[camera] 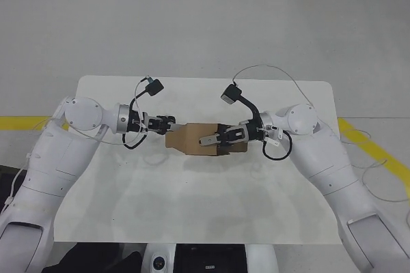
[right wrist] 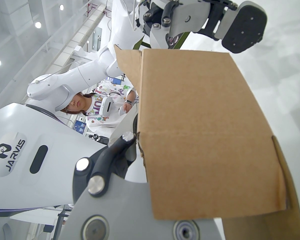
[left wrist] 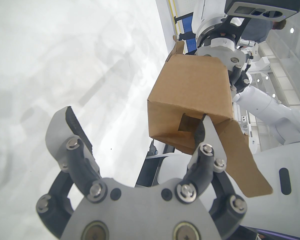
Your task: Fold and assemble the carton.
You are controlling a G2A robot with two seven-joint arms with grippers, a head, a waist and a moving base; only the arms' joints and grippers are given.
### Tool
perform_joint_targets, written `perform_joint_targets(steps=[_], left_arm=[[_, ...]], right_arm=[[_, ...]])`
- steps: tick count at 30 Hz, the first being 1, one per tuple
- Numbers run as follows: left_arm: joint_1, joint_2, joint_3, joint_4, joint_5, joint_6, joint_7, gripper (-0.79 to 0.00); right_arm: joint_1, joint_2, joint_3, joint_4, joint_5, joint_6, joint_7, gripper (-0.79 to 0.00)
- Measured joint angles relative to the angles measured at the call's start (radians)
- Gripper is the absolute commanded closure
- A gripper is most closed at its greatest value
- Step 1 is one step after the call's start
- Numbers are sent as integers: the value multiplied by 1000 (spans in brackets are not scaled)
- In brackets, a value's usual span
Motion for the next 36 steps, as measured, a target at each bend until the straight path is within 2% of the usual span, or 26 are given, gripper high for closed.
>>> perform_joint_targets(steps=[9,17,26,36], left_arm=[[5,5,-20,12,-6,-4,-2,-785],[9,14,-53,29,-12,-11,6,-785],[39,26,-88,-65,10,-24,19,-785],[47,30,-56,-133,228,27,103,-785]], right_arm=[[-2,16,53,31,-52,-2,-49,0],[-26,44,107,1,-191,82,-122,0],[-42,51,91,-62,-300,162,-163,0],[-40,51,81,-108,-304,172,-157,0]])
